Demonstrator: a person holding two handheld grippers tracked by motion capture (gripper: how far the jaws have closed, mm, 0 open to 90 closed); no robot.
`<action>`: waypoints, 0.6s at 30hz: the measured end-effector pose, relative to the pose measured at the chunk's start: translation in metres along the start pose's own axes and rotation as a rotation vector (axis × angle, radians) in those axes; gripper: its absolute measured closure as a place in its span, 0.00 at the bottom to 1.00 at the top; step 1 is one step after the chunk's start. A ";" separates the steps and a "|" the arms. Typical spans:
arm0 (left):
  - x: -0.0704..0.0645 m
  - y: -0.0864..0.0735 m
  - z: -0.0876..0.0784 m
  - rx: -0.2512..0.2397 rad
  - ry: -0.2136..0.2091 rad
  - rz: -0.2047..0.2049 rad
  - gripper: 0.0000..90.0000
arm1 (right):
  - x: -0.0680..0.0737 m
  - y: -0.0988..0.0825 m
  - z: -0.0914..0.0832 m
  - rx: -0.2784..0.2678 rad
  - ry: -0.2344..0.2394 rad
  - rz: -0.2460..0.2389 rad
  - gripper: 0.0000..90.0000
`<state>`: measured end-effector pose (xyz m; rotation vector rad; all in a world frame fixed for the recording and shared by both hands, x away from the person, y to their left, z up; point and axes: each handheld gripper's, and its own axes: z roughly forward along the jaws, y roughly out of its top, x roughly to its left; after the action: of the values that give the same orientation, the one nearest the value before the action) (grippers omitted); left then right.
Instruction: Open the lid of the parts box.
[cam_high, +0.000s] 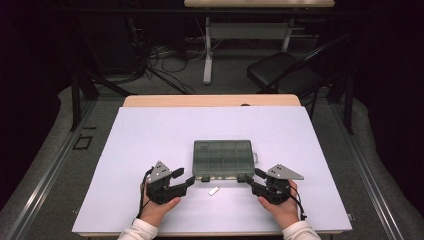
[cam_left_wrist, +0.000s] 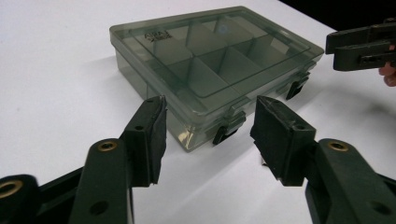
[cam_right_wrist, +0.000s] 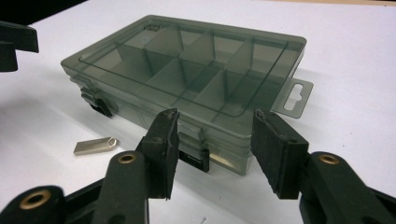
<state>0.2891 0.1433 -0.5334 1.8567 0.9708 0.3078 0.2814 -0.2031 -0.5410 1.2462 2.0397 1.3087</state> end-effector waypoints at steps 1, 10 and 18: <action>0.000 -0.001 0.000 0.002 -0.001 -0.006 0.52 | 0.000 0.000 0.000 0.000 0.000 0.000 0.60; -0.004 -0.005 0.005 0.038 0.000 0.002 0.72 | -0.002 -0.001 0.001 0.046 0.004 -0.010 0.81; -0.003 -0.006 0.006 0.067 0.000 -0.005 0.95 | 0.002 -0.004 0.004 0.092 0.011 -0.024 0.94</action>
<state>0.2876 0.1385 -0.5406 1.9152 0.9962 0.2750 0.2813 -0.2001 -0.5458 1.2529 2.1370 1.2259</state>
